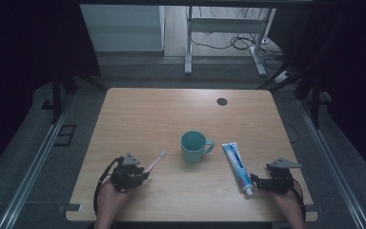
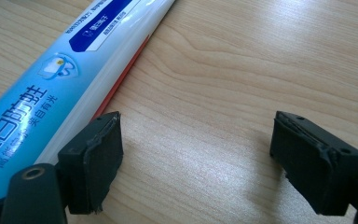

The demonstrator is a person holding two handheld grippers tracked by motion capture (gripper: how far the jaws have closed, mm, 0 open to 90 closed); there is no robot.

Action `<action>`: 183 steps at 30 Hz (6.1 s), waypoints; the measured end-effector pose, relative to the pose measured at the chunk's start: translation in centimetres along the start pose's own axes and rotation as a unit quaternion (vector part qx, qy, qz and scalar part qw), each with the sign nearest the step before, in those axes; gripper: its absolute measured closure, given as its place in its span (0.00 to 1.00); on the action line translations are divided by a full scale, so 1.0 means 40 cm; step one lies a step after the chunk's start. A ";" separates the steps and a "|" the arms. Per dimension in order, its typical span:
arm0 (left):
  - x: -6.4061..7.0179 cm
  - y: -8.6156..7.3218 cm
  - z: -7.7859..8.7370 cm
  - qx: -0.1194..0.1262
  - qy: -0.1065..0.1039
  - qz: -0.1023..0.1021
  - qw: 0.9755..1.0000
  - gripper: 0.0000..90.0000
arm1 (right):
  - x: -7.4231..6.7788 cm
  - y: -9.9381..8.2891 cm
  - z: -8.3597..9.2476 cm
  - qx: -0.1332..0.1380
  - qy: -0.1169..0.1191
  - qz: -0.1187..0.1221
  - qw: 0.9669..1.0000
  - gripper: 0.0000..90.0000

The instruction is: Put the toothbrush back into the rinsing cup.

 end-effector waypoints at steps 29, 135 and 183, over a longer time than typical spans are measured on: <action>-0.022 0.071 -0.037 -0.218 0.015 -0.030 0.975 0.68 | 0.000 -0.001 0.000 -0.001 -0.001 0.000 1.000 0.19; 0.078 0.433 0.199 0.125 -0.061 -0.070 0.988 0.88 | 0.000 0.000 0.000 -0.001 -0.001 0.002 1.000 0.19; 0.156 0.538 0.067 0.172 -0.060 -0.078 0.980 0.88 | 0.001 0.001 -0.001 0.000 0.001 0.005 1.000 0.19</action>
Point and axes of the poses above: each handheld gripper's, and its own axes: z roughly backward along the jaws, y roughly out of its top, x roughly to its right, the point moved 9 cm from there along -z, roughly forward along the jaws, and after that the axes turned 12 degrees about -x, right-handed, at the moved point
